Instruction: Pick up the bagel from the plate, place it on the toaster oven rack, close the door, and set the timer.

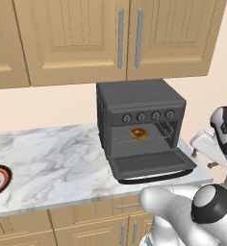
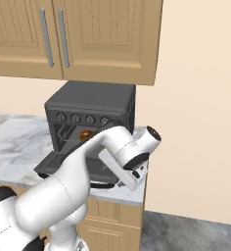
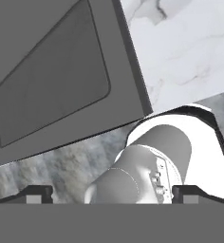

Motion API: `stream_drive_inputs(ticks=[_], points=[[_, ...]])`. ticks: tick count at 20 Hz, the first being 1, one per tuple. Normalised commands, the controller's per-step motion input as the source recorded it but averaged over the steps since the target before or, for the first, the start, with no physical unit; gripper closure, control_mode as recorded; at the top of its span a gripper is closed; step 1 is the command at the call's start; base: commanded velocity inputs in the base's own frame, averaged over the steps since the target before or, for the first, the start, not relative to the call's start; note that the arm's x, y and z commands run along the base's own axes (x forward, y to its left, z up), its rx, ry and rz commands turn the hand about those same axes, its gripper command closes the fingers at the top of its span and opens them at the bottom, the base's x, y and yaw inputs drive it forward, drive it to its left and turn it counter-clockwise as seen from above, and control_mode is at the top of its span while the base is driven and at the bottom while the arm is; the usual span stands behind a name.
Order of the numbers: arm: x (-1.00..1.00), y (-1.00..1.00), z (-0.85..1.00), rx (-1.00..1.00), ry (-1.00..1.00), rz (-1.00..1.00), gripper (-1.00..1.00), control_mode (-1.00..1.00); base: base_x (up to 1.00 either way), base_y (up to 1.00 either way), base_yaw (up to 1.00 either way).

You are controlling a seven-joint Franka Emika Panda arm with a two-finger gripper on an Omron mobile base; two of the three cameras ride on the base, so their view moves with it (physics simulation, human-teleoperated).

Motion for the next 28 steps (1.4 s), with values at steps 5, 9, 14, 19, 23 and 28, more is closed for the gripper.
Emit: stream_drive_inputs(ticks=[5,9,14,19,23,28], points=[[0.00,0.00,-0.31,0.15,0.04,0.00,-1.00,-1.00,0.00,0.00,0.00],[0.00,0.00,-0.23,0.11,0.00,0.00,-1.00,-1.00,0.00,0.00,0.00],[0.00,0.06,-0.10,0.09,0.00,0.00,-1.00,-1.00,0.00,0.00,0.00],[0.05,0.19,-0.01,0.07,0.00,0.00,-1.00,-1.00,0.00,0.00,0.00],[0.11,0.11,-0.06,0.02,0.00,-0.02,-1.00,-1.00,0.00,0.00,0.00],[0.11,0.00,-0.16,0.00,-0.01,-0.07,-1.00,-1.00,0.00,0.00,0.00]])
